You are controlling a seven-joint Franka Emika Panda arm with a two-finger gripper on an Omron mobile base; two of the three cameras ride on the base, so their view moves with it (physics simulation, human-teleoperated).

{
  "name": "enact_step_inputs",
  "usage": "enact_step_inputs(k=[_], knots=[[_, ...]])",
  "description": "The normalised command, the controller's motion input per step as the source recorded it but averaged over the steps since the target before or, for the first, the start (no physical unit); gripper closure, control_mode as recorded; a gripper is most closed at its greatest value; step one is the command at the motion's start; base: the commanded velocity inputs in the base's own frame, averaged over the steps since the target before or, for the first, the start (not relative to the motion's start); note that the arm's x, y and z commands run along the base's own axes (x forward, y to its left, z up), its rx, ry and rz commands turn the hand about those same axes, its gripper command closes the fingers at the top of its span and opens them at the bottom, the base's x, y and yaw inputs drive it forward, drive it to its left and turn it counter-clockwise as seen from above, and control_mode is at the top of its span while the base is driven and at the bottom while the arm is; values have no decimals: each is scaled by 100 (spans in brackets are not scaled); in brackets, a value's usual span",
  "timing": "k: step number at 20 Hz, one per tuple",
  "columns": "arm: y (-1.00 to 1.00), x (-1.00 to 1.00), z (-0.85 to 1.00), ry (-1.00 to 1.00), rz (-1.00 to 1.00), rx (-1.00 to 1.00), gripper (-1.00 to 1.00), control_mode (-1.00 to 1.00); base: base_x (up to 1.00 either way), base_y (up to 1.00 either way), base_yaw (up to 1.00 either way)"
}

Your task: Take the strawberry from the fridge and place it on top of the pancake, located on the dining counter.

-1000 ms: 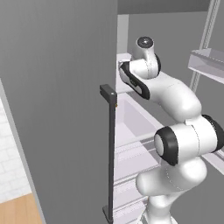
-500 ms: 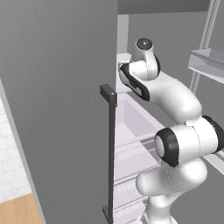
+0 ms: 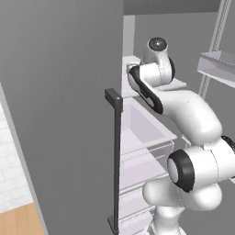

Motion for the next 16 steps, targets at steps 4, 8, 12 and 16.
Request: enact_step_inputs(k=[4,8,12,16], knots=[[2,-100,56,0,0,1,100,-100,0,0,0],[0,-100,11,-1,0,7,100,-100,0,0,0],[0,-100,0,0,0,7,100,-100,0,0,0],[5,-100,-1,0,0,1,100,-100,0,0,0]])
